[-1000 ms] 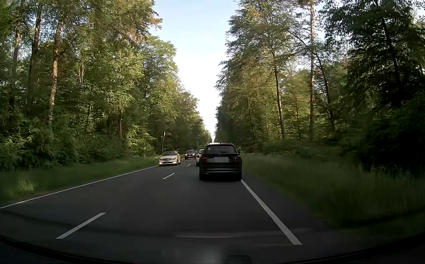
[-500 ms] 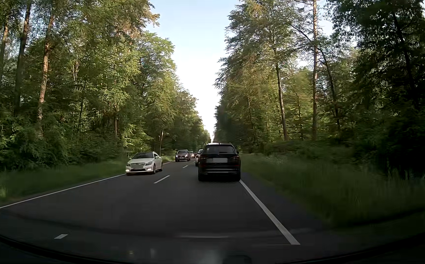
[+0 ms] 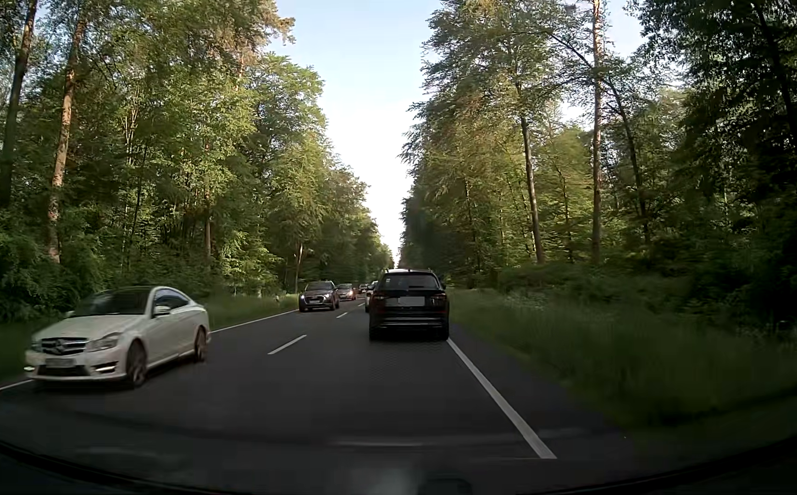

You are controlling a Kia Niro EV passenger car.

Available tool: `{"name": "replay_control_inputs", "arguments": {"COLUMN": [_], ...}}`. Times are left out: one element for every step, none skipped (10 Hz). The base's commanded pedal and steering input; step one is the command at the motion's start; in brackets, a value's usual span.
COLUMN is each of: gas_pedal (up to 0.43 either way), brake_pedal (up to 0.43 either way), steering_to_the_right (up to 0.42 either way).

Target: Follow the waypoints while adhering to traffic rules and regulations

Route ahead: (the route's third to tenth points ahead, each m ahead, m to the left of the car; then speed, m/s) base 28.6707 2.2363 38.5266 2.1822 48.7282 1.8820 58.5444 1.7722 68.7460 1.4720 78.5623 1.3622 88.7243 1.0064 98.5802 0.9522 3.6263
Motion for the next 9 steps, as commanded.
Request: {"name": "replay_control_inputs", "arguments": {"gas_pedal": [0.0,0.0,0.0,0.0,0.0,0.0,0.0,0.0,0.0], "brake_pedal": [0.0,0.0,0.0,0.0,0.0,0.0,0.0,0.0,0.0], "steering_to_the_right": [0.003,0.001,0.0,0.0,0.0,0.0,0.0,0.0,-0.001]}}
